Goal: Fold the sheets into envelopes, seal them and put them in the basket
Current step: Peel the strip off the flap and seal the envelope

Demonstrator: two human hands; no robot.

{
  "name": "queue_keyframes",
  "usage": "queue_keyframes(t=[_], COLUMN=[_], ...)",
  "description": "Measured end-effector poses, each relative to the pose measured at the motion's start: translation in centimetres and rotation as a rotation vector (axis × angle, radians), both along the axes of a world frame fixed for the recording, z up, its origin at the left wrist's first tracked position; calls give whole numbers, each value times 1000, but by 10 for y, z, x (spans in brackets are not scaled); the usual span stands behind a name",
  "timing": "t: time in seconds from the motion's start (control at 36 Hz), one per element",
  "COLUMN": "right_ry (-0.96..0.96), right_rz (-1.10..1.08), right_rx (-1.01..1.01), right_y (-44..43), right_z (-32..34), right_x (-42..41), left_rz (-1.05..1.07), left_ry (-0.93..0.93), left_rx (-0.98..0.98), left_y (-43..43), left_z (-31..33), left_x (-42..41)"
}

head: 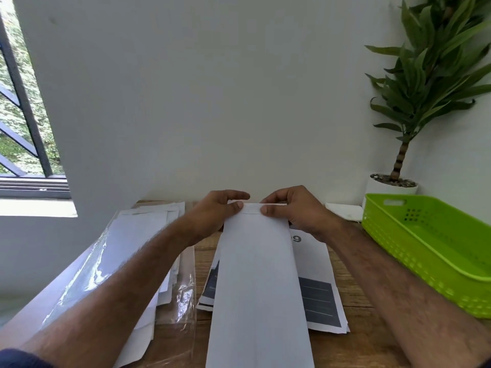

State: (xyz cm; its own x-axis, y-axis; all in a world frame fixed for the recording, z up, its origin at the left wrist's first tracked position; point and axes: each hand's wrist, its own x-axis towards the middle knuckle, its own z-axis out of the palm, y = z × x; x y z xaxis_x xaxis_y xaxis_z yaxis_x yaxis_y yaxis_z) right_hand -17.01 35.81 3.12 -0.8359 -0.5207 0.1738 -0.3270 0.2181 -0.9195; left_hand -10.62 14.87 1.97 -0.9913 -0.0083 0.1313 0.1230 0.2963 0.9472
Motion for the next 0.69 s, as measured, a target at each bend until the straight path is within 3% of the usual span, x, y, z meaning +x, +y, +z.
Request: queue_keyframes(t=[0.22,0.5,0.69], right_ry=[56,244,258], right_rz=[66,-168,-54], right_rx=[86,-169,-56], right_y=[10,55,135], right_z=[16,58,110], right_x=[7,25,67], left_rz=[-31,-193,-198], left_ry=[115,-17,146], left_rx=[-68,-130,-221], left_y=[27,39,86], left_z=[10,44,93], left_x=[12,43,61])
